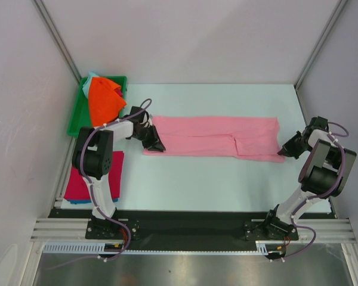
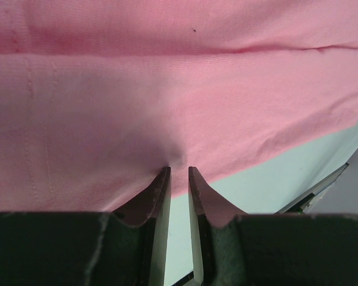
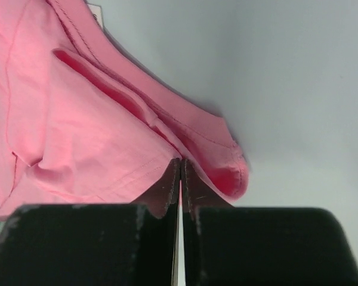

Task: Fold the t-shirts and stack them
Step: Fold the tshirt

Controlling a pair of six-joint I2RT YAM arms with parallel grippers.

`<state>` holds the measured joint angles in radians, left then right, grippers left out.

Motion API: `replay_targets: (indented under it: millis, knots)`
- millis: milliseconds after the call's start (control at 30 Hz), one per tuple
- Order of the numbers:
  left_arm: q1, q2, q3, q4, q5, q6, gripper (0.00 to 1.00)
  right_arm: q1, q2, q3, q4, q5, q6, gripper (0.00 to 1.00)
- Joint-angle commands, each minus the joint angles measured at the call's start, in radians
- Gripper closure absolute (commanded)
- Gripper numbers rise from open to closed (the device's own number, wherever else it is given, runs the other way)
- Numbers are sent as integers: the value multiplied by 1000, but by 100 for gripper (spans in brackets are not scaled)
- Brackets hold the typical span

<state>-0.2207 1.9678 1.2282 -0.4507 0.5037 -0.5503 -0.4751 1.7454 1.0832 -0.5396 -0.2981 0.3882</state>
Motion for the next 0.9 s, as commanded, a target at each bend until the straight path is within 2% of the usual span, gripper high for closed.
replay_targets:
  millis: [0,200,233,267,333,467,600,700,733,767,867]
  knots:
    - [-6,-37,5,7,12,-7,77,-5,-58,17,-40,56,-14,100]
    - [-6,-37,7,7,9,-11,77,-2,-46,7,-39,42,-6,99]
    - [-6,-37,8,7,7,-11,77,-2,-43,14,-42,47,-11,93]
    - [-6,-37,8,6,6,-11,77,-2,-44,18,-46,50,-14,80]
    - [-6,-41,8,4,4,-11,77,7,-53,52,-75,74,-35,69]
    - [-9,-50,8,0,1,-14,77,59,-95,132,-103,116,-55,61]
    - [-11,-63,-1,4,6,-28,77,167,-106,150,-4,48,14,61]
    - [-14,-67,-4,20,12,-34,77,265,-64,129,116,-87,93,66]
    - [-14,-67,-3,17,10,-31,77,282,-52,120,147,-134,113,69]
    - [-14,-67,-4,17,9,-30,77,294,-31,80,183,-160,130,79]
    - [-12,-86,-21,23,7,-30,77,312,24,-3,401,-294,211,93]
